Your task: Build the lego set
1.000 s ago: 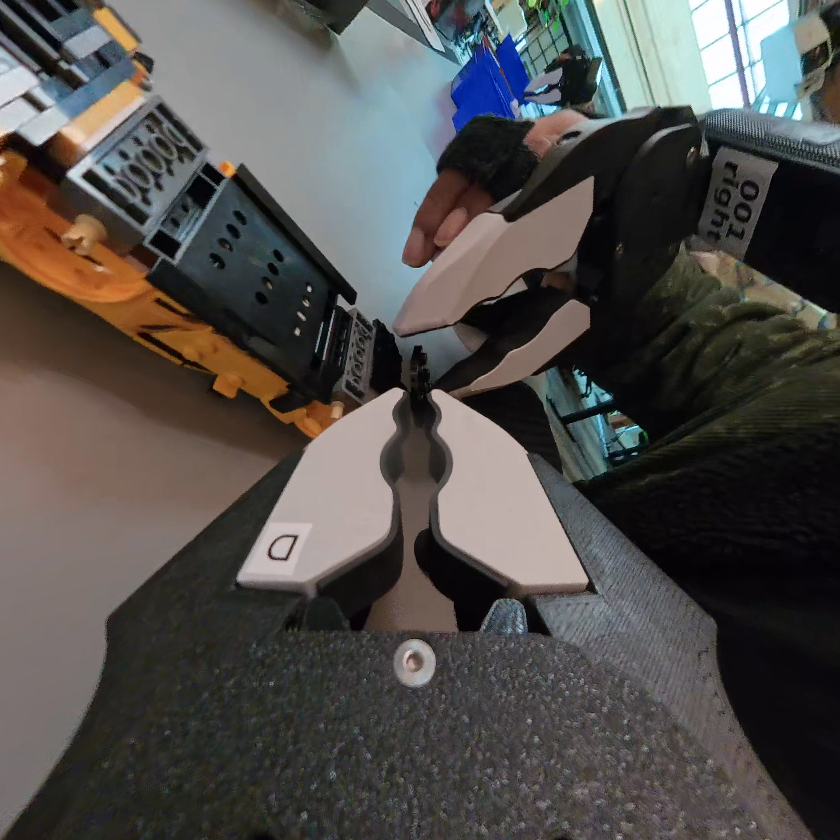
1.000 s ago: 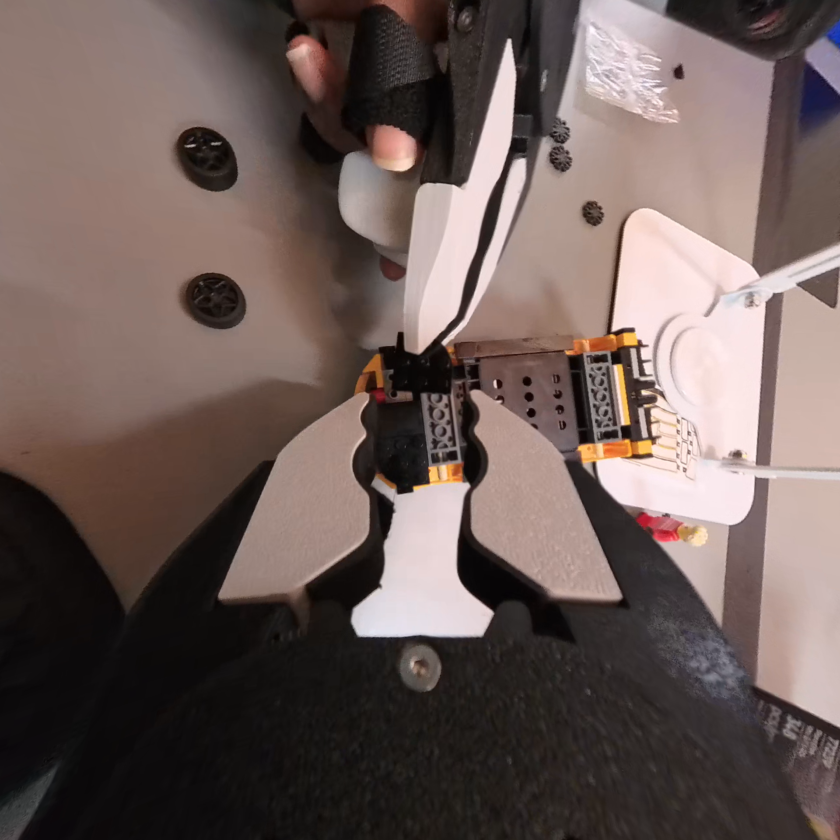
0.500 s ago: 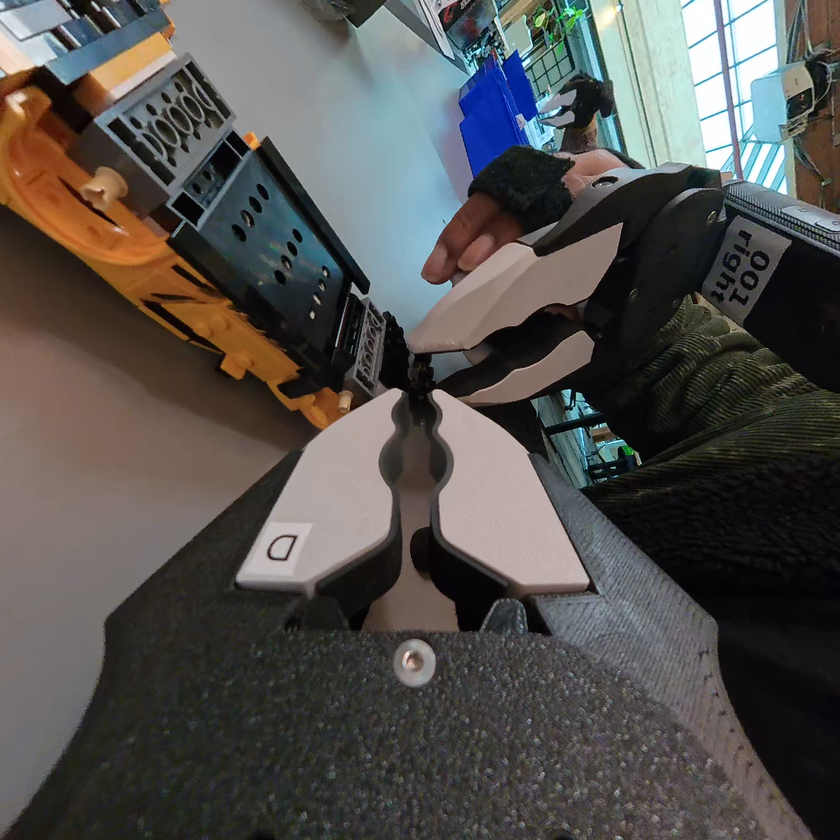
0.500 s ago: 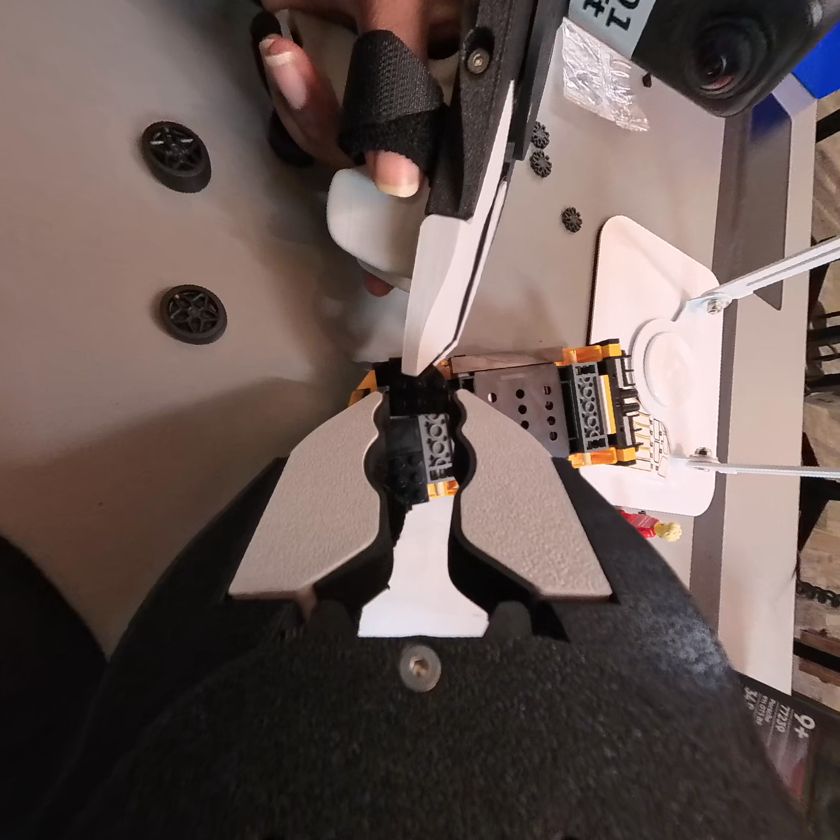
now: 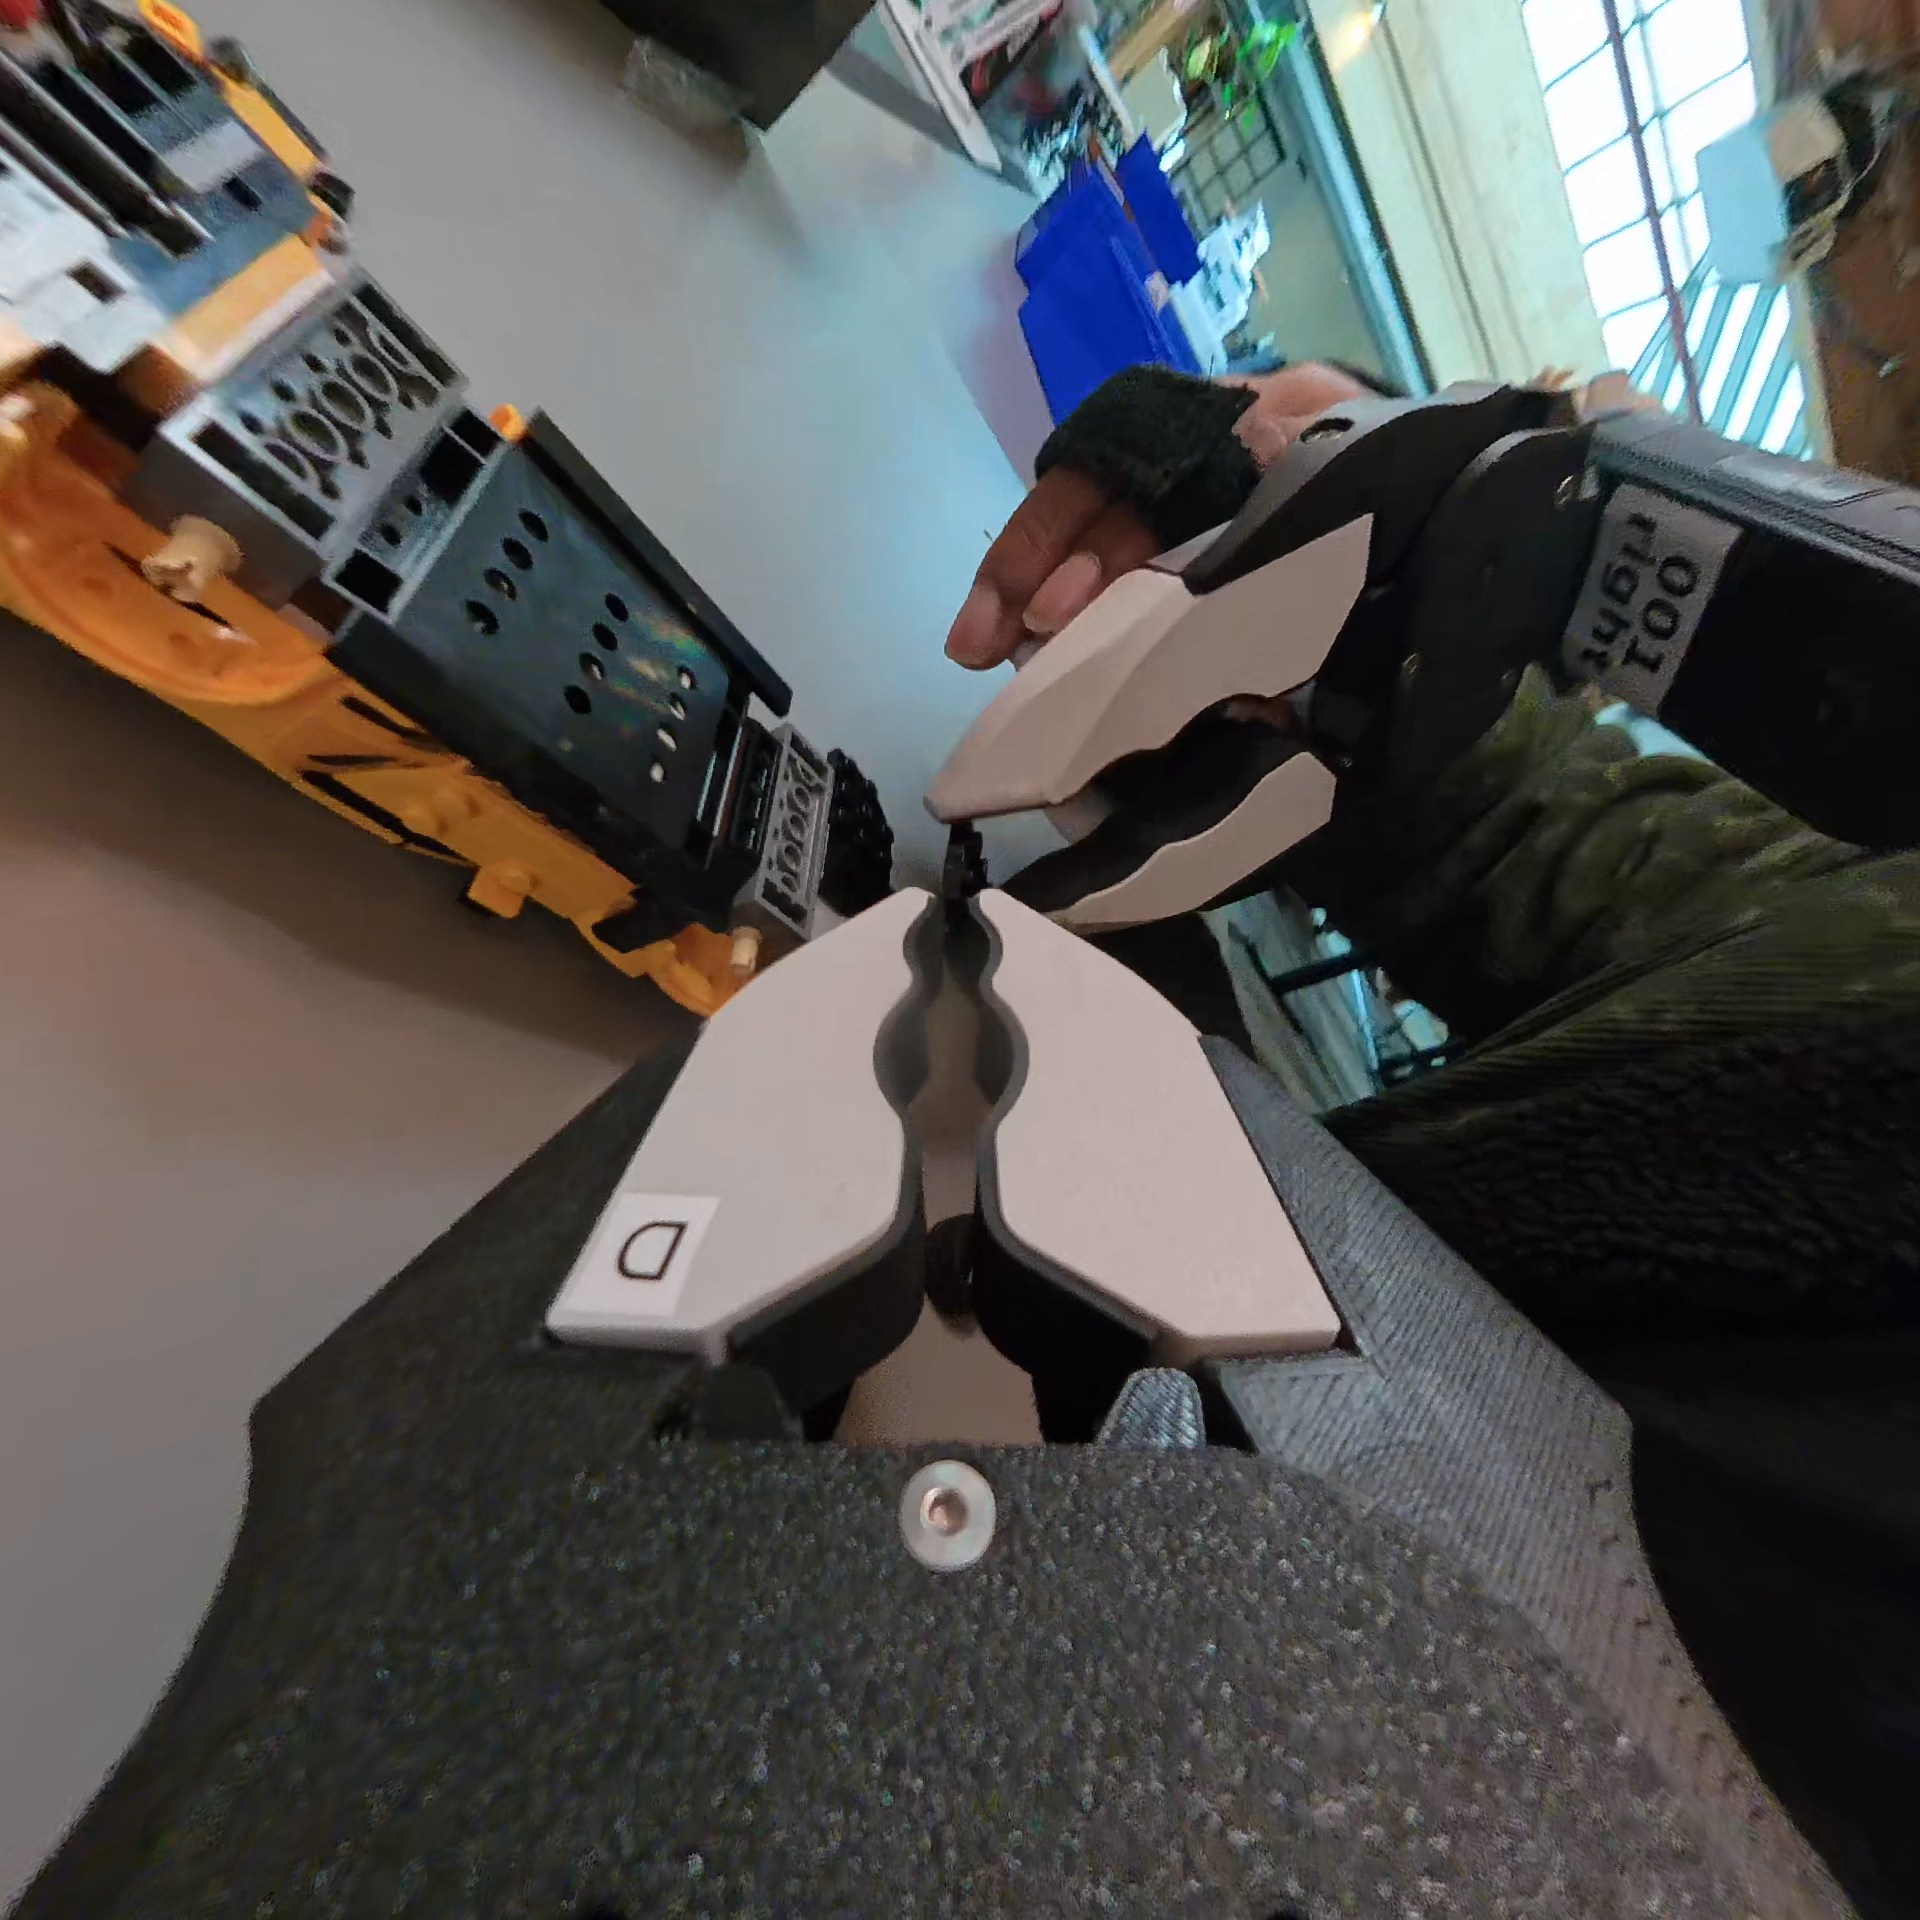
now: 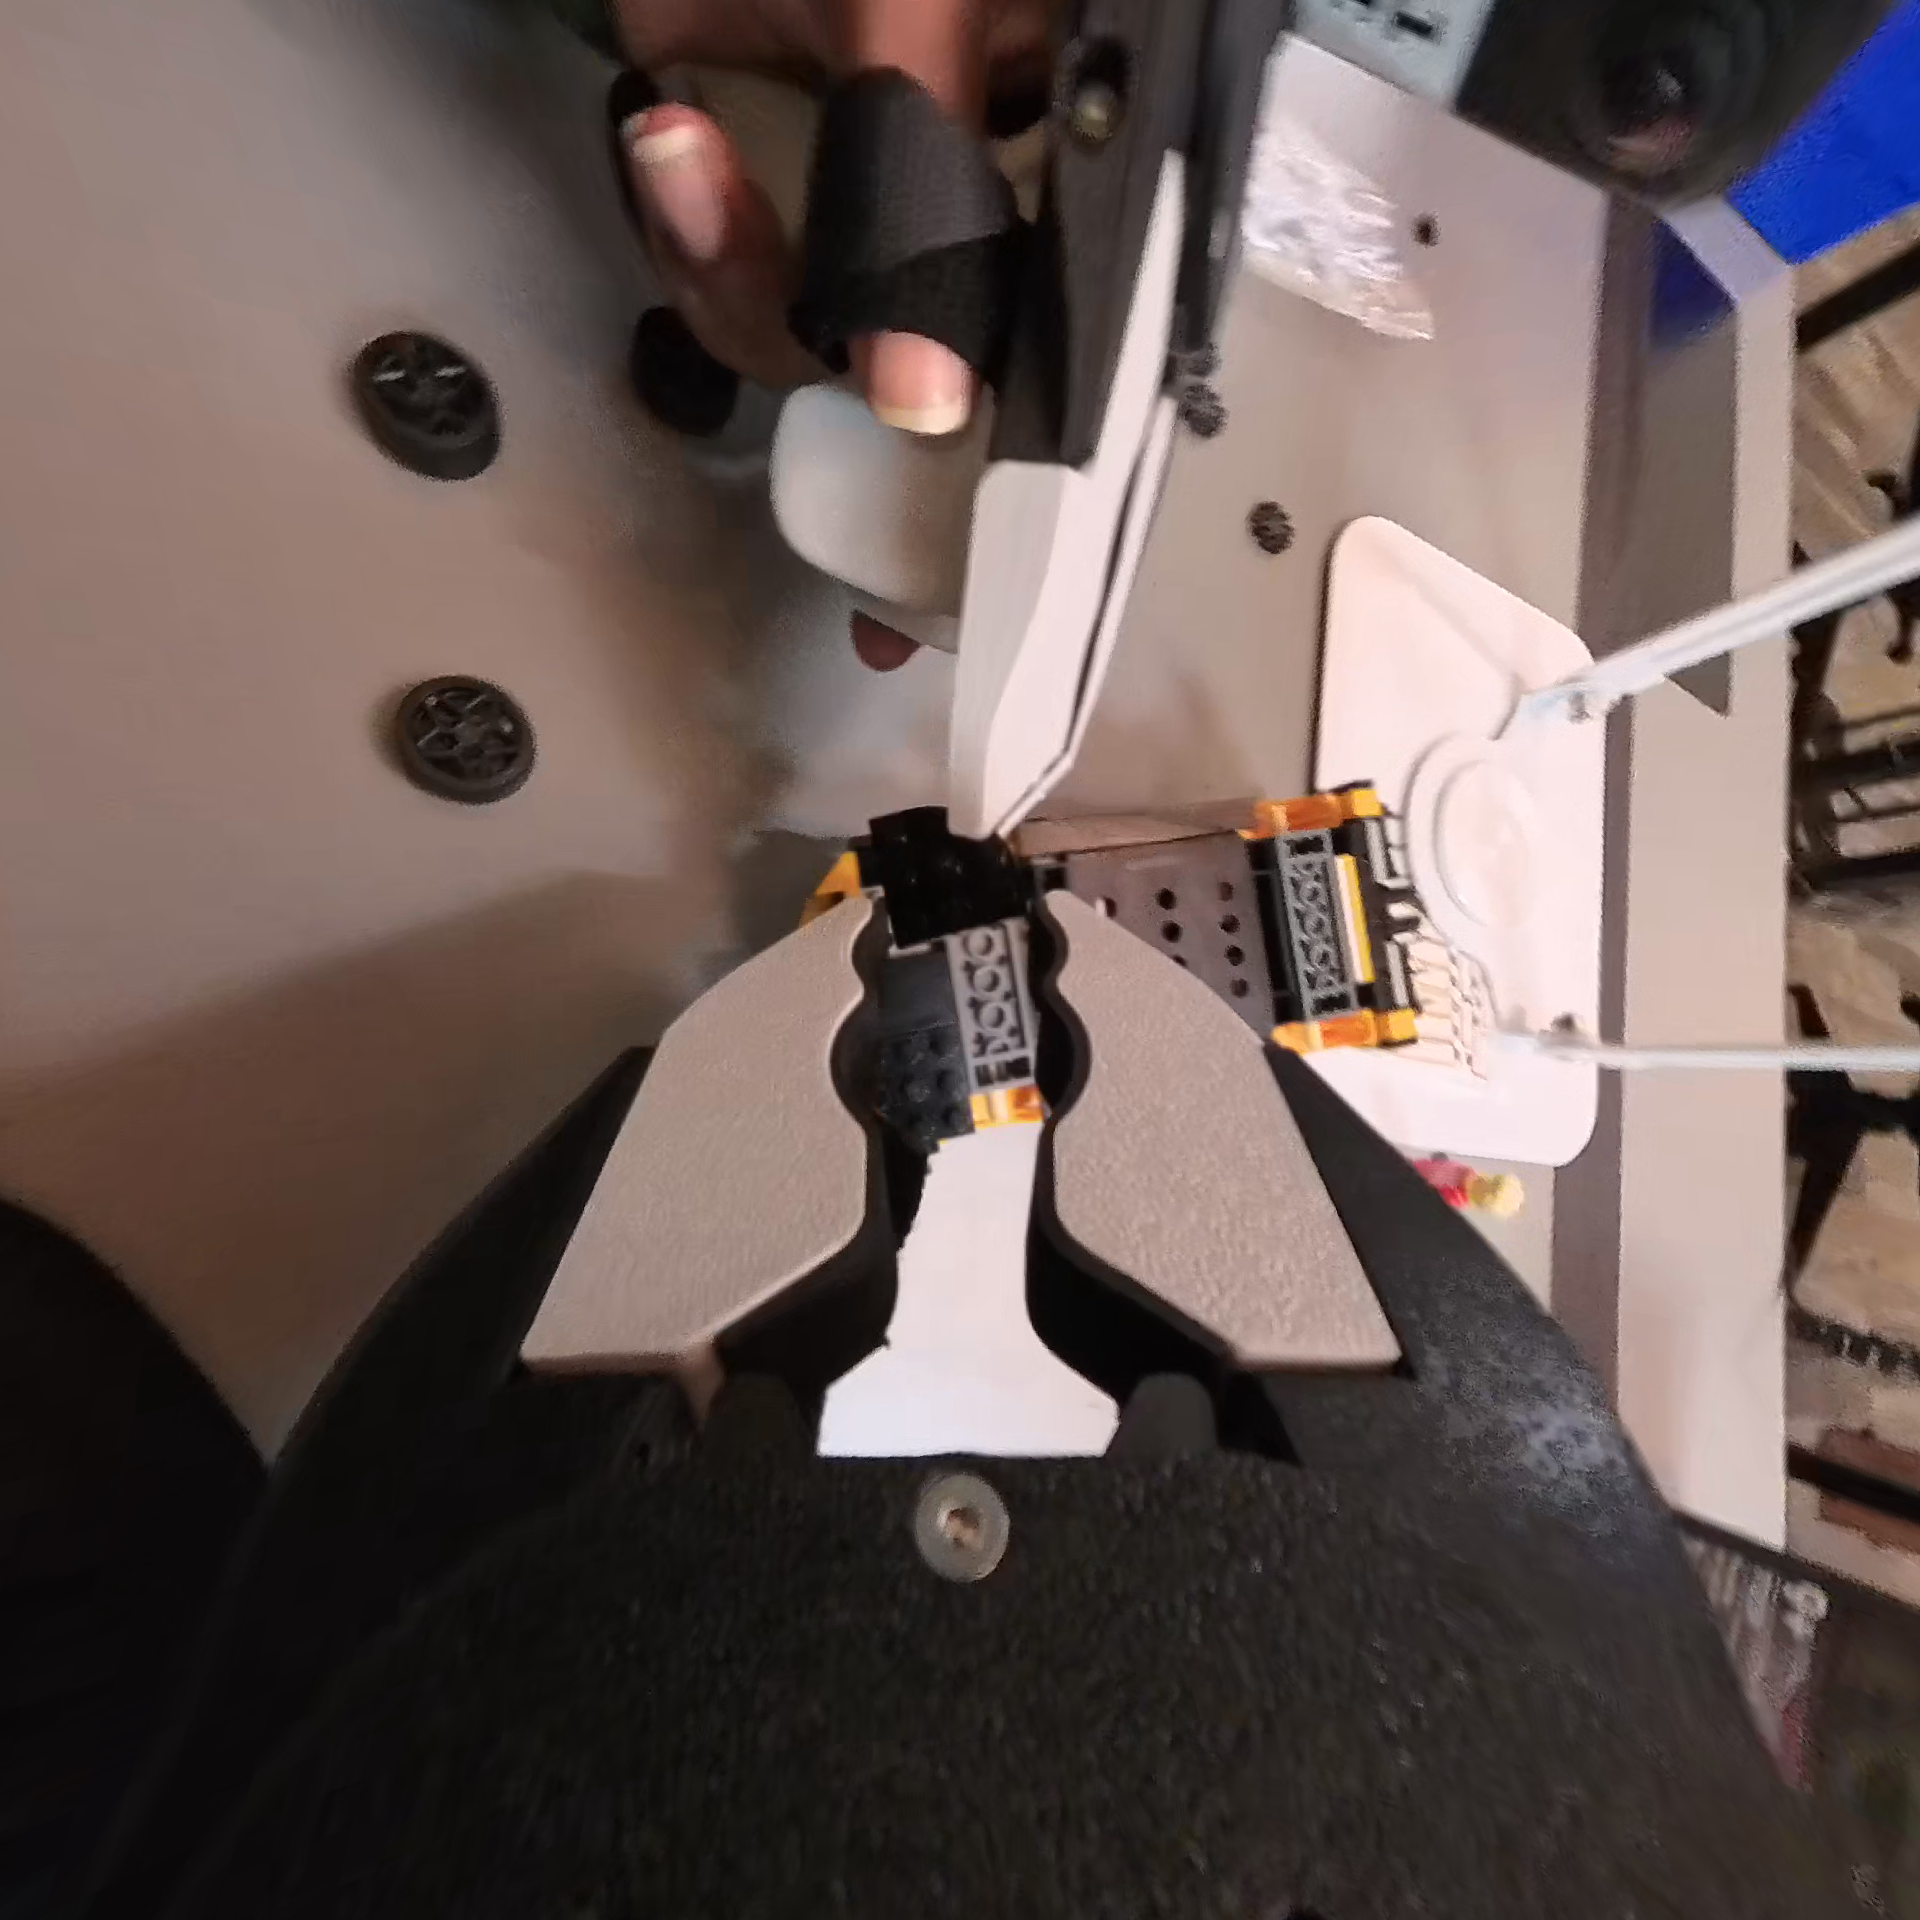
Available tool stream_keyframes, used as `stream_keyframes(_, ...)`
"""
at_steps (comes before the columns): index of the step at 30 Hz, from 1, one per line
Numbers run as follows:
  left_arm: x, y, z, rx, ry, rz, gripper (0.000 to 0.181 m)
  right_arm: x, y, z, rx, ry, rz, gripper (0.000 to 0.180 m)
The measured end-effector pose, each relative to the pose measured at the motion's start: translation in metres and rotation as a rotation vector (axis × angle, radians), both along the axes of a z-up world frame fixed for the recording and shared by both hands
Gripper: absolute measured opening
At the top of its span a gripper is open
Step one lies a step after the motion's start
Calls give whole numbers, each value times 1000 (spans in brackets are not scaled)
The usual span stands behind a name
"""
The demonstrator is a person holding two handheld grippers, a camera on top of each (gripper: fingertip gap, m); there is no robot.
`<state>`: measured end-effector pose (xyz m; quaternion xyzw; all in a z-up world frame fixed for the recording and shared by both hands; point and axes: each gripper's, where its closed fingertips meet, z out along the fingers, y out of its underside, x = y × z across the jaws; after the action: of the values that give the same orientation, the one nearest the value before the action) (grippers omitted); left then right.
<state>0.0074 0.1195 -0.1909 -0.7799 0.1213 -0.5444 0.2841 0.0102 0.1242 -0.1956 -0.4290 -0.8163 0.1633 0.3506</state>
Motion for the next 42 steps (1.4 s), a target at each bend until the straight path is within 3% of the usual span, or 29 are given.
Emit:
stream_keyframes(9, -18, 17, 20, -15, -167, 174, 3, -5, 0, 11, -232, 249, -449, 36)
stream_keyframes(15, -10, 13, 28, 7, -208, 219, 3, -12, 8, 23, -109, 348, -647, 27)
stream_keyframes(19, -11, 10, 28, 16, -206, 220, 3, -12, 5, 24, -26, 318, -582, 25)
stream_keyframes(26, -2, -3, 12, 35, -68, 70, 8, 1, -6, 13, 47, 82, -137, 25)
stream_keyframes(30, 1, -7, 3, 83, 58, 15, 14, 7, -8, 7, 44, -55, 12, 25)
stream_keyframes(36, -1, -8, -2, 84, 111, -35, 12, 5, -15, -7, -8, -143, 127, 25)
stream_keyframes(42, -4, -2, -10, 83, 164, -8, 6, 0, -5, -13, -32, -135, 97, 25)
